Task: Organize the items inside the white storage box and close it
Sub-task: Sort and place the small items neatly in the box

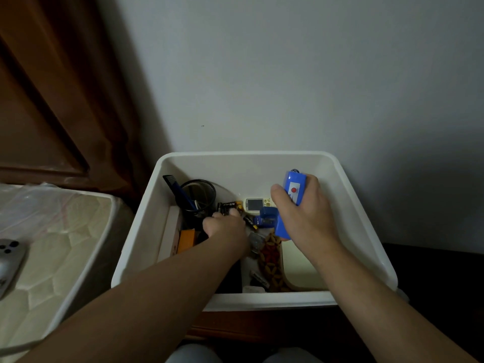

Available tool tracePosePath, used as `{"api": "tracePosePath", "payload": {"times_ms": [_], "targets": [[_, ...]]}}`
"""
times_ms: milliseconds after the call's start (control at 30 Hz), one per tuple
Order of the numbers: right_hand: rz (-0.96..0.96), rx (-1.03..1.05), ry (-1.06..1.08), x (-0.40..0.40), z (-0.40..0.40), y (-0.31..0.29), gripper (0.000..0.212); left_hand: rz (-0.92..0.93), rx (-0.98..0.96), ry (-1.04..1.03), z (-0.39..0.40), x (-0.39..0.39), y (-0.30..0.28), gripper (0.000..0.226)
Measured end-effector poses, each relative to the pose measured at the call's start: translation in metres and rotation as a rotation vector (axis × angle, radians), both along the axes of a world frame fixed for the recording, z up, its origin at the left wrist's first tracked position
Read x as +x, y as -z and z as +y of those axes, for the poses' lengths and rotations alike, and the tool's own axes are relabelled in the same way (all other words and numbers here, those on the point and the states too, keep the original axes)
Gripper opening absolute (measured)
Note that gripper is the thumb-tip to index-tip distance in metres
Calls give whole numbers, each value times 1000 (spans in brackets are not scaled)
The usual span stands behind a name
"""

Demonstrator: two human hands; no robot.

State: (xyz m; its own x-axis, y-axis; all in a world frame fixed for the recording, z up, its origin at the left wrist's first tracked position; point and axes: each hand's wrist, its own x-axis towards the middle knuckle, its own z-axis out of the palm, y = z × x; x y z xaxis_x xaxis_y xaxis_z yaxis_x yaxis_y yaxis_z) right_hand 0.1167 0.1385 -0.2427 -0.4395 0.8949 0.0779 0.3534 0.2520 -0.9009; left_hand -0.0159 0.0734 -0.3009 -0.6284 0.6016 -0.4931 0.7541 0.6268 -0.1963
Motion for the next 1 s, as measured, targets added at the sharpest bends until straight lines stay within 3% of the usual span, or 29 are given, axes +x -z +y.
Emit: {"api": "tracePosePath", "payload": {"times_ms": [200, 367, 567, 733, 900, 1000], "targets": [[-11, -3, -17, -1, 0, 1, 49, 11, 168, 13, -2, -3, 1, 60], [-14, 4, -13, -1, 0, 2, 46, -189, 287, -30, -6, -8, -4, 50], [-16, 0, -10, 0, 1, 2, 44, -292, 218, 25, -19, 0, -25, 85], [-11, 22, -18, -1, 1, 4, 46, -244, -150, 177, -45, 1, -30, 135], [-22, 22, -27, -2, 1, 4, 44, -144, -300, 331, -52, -1, -20, 124], [-22, 27, -20, 0, 2, 4, 37, -108, -291, 401, -48, -4, -20, 121]]}}
